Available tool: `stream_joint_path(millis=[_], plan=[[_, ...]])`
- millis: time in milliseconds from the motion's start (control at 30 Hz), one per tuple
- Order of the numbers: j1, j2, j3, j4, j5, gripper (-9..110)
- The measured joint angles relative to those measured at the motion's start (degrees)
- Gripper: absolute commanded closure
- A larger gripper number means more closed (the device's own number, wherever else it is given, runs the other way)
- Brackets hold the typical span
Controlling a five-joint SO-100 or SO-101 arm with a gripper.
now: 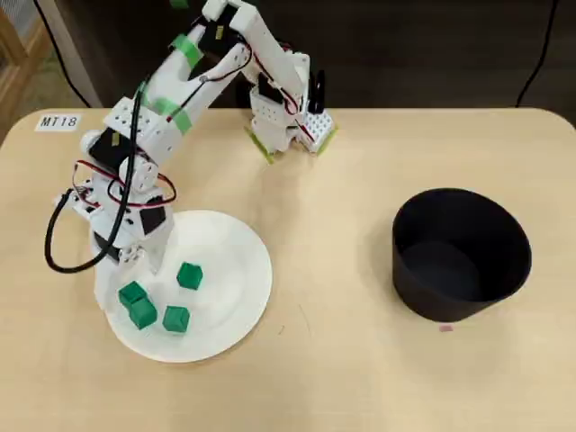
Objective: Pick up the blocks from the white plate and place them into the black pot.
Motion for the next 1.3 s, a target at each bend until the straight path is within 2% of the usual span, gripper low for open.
stream_joint_path(millis=[500,633,867,1300], plan=[[-1.23,-5.45,-4.04,0.0,0.79,74],[-1.23,-7.47,-7.03,0.09,1.05,81],[-1.23,-10.46,-12.3,0.09,1.58,103],[-1.41,-9.4,-18.54,0.09,0.26,104]])
